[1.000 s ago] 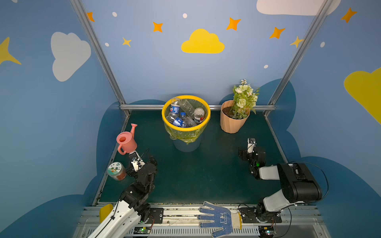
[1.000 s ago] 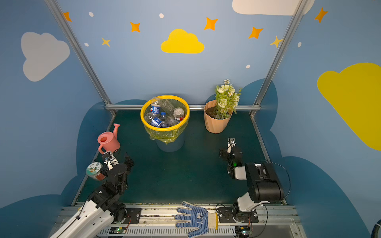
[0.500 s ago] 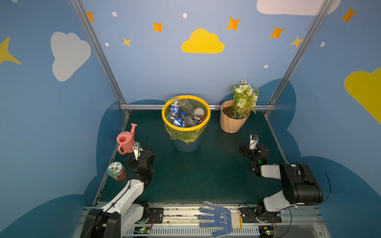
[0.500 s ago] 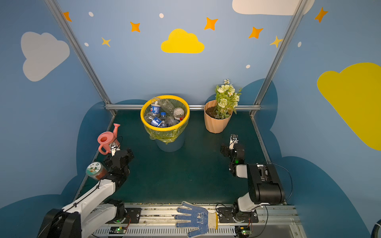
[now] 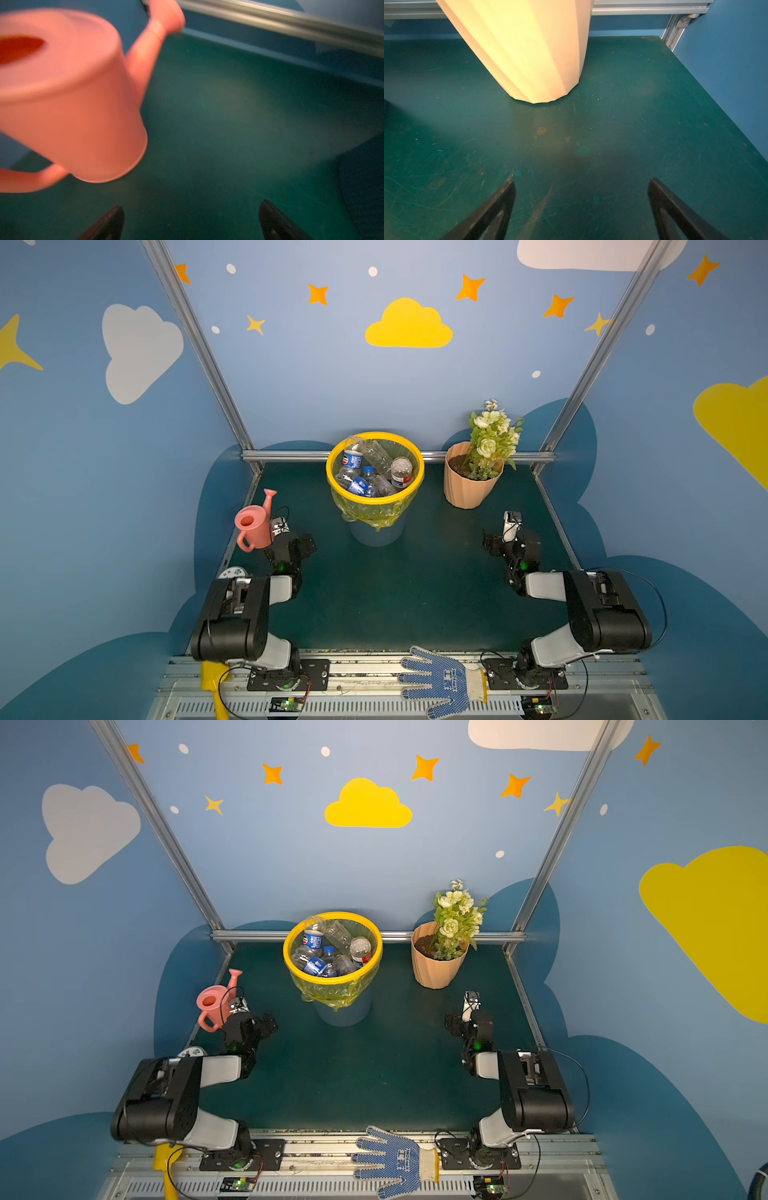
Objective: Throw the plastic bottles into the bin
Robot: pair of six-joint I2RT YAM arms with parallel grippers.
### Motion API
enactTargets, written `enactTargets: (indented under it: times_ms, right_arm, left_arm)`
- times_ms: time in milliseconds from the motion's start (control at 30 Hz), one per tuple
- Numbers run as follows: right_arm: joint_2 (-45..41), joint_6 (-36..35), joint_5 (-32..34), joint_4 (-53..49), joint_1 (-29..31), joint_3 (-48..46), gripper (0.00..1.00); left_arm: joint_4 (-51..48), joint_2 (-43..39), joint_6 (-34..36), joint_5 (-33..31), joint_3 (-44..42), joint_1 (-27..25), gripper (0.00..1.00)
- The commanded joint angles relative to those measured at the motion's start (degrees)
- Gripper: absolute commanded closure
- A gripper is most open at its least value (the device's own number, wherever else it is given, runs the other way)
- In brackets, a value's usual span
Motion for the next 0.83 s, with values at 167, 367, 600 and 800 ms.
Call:
enactTargets:
  times_ms: [167, 367, 600, 800]
  right_arm:
    - [-0.56, 0.24, -0.44, -0.15, 0.01, 0.26, 0.03]
    - [-0.58, 0.24, -0.43, -0.12, 0.0, 0.29, 0.03]
    - [-0.5, 0.21, -0.48, -0.3, 0.01, 0.34, 0.03]
    - [-0.53, 0.2, -0.43, -0.22, 0.01, 0.29, 0.03]
  left_arm:
    - [1.25, -0.46, 2.53, 1.76, 1.91, -1.75, 0.0]
    - [0.84, -0.67, 2.52, 1.5, 2.04, -1.94, 0.0]
    - [0.91, -0.62, 2.52, 1.42, 1.99, -1.86, 0.0]
    - [0.88, -0.63, 2.49, 1.41, 2.0, -1.81, 0.0]
